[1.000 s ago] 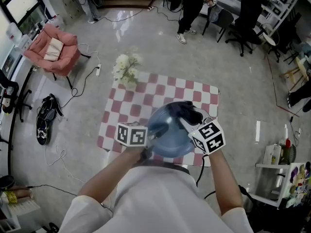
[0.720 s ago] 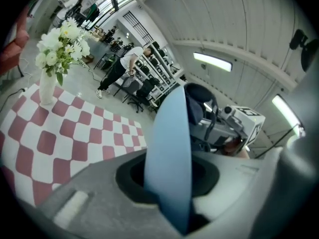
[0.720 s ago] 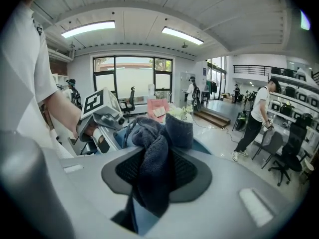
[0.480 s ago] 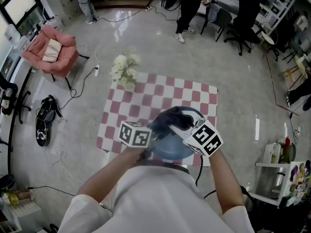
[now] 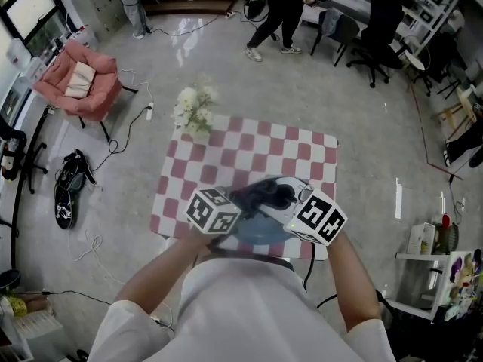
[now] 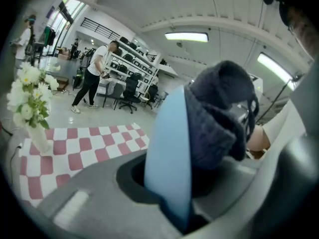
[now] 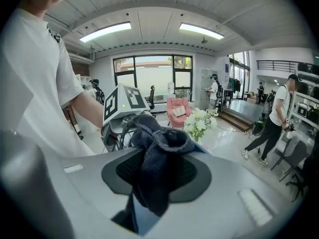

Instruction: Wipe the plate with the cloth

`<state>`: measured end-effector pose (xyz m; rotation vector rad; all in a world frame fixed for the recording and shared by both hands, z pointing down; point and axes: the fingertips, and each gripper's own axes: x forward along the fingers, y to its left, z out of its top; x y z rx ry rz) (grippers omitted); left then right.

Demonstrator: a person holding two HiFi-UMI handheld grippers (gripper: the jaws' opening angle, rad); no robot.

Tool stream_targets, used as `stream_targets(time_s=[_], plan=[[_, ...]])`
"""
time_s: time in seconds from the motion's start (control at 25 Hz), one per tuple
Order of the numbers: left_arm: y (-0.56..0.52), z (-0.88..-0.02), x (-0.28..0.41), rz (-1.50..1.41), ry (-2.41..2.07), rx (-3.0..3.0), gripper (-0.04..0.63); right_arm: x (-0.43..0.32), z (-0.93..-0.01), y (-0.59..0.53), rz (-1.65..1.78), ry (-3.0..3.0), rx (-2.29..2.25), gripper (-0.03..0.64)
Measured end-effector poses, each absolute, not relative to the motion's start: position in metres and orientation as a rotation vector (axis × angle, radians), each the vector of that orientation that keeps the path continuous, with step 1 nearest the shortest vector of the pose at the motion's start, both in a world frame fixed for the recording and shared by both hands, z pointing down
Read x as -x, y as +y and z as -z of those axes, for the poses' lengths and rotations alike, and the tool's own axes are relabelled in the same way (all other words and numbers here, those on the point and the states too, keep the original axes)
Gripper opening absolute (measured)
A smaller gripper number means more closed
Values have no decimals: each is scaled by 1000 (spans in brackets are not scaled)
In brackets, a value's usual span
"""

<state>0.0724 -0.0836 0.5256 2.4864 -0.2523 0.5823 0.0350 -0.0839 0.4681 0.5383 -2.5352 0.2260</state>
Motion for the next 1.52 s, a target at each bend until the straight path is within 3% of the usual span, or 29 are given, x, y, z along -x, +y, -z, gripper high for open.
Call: stream_targets(time_s=[0.44,1.52], plan=[[-103,-526,-58,-601,-338,-2574,75,-38,-449,-78,-267,-2611,-535,128],[-110,-536,-63,-1134,-569,-3062,75,-38,-409,-96,-282,-2631,-657,129]])
